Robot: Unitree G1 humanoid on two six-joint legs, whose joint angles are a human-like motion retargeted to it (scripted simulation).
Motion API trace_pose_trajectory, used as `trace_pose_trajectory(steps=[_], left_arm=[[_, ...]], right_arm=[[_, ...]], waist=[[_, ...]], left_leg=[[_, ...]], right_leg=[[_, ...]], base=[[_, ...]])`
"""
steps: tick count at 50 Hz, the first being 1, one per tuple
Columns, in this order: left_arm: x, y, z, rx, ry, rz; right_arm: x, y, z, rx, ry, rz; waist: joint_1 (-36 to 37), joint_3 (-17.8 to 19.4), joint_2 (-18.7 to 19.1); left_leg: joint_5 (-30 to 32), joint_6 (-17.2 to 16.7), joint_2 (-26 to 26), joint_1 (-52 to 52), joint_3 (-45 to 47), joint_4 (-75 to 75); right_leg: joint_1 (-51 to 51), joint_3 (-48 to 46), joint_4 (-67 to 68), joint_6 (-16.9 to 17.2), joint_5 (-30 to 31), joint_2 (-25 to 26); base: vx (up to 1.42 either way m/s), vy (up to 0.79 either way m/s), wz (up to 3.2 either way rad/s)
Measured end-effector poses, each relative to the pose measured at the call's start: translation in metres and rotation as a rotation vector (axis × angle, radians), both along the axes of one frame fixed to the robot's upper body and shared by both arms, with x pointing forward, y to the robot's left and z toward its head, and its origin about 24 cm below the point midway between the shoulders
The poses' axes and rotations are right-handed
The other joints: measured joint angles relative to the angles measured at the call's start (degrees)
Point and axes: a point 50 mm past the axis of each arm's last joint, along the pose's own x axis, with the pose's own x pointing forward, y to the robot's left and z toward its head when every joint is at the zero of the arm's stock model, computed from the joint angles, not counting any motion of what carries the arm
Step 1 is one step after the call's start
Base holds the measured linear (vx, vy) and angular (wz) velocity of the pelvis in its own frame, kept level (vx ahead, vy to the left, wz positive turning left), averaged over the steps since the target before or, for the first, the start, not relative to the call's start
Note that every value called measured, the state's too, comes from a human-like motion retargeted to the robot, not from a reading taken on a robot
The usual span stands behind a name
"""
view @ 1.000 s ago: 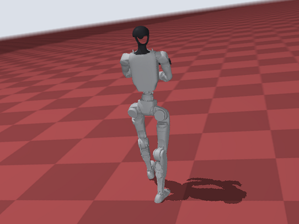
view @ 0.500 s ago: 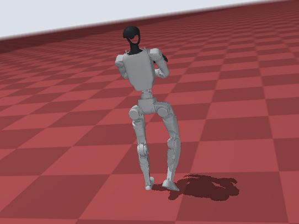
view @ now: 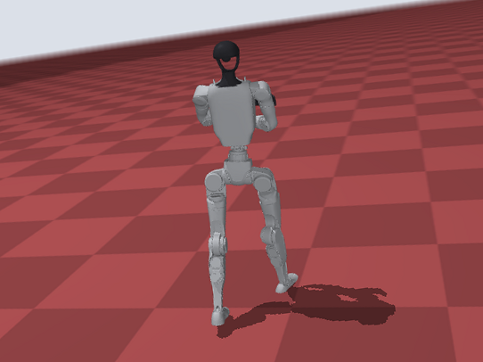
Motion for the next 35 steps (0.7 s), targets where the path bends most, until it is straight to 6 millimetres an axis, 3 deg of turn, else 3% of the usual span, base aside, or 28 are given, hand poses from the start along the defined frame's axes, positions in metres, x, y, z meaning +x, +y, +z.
trace_pose_trajectory(steps=[3, 7, 10, 15, 19, 23, 28, 30, 35], left_arm=[[-0.002, -0.001, -0.003, 0.018, 0.013, -0.015], [-0.004, -0.001, -0.006, 0.044, 0.005, -0.031], [-0.004, 0.0, -0.005, 0.051, -0.015, -0.028], [-0.002, 0.002, -0.004, 0.054, -0.046, -0.019], [0.0, 0.003, 0.001, 0.034, -0.041, -0.008], [0.001, 0.003, 0.006, 0.015, -0.044, -0.021], [-0.001, 0.003, 0.008, 0.003, -0.072, -0.049], [-0.001, 0.003, 0.009, 0.0, -0.086, -0.048], [0.001, 0.004, 0.011, 0.008, -0.099, -0.032]], right_arm=[[-0.003, -0.003, -0.006, 0.014, 0.06, -0.006], [-0.005, -0.004, -0.007, 0.028, 0.099, -0.009], [-0.005, -0.003, -0.005, 0.026, 0.095, -0.006], [-0.004, 0.001, -0.001, 0.016, 0.058, 0.011], [-0.002, 0.001, 0.001, 0.003, 0.013, 0.011], [0.0, 0.001, 0.005, 0.015, -0.023, 0.009], [0.003, 0.002, 0.01, 0.041, -0.045, 0.009], [0.004, 0.002, 0.011, 0.043, -0.049, 0.004], [0.007, 0.003, 0.013, 0.031, -0.048, -0.007]], waist=[[1.1, -2.4, -1.6], [1.7, -5.9, -3.8], [2.8, -6.8, -4.8], [6.6, -5.4, -6.7], [10.2, -3.3, -5.3], [12.5, -0.3, -2.2], [14.0, 2.9, -1.1], [14.6, 3.4, -1.6], [16.9, 3.0, -2.6]], left_leg=[[5.8, 2.0, -1.5, -4.2, 1.4, 11.1], [9.2, 5.0, -3.2, -18.0, 5.1, 32.6], [6.9, 7.2, -3.6, -26.5, 8.5, 41.1], [1.4, 9.2, -5.2, -31.6, 13.5, 31.4], [5.0, 7.3, -3.7, -30.9, 16.0, 10.9], [10.8, 2.8, 0.0, -29.9, 18.7, -5.9], [10.8, -3.8, 2.9, -31.9, 22.8, -13.1], [9.4, -4.8, 3.3, -32.9, 24.2, -13.1], [11.2, -3.4, 3.8, -31.3, 23.7, -13.1]], right_leg=[[3.0, 1.4, 0.0, -0.7, -1.8, -1.5], [4.3, 2.9, 0.1, -1.3, -4.6, -3.3], [4.4, 4.6, 1.1, -1.0, -6.6, -3.7], [5.7, 9.2, 2.8, 0.8, -10.0, -3.7], [8.2, 12.5, 3.3, 1.3, -12.7, -0.5], [13.2, 14.5, 3.4, 0.2, -16.0, 4.1], [20.1, 16.0, 3.9, -1.3, -20.1, 6.2], [21.9, 16.4, 4.5, -1.7, -21.4, 6.1], [24.9, 18.1, 7.5, -4.2, -22.9, 6.4]], base=[[0.62, -0.31, -0.1], [0.52, -0.27, -0.08], [0.46, -0.21, -0.4], [0.45, -0.14, -0.84], [0.46, -0.07, -1.02], [0.51, -0.02, -0.84], [0.56, 0.03, -0.5], [0.6, 0.06, -0.36], [0.64, 0.11, -0.39]])
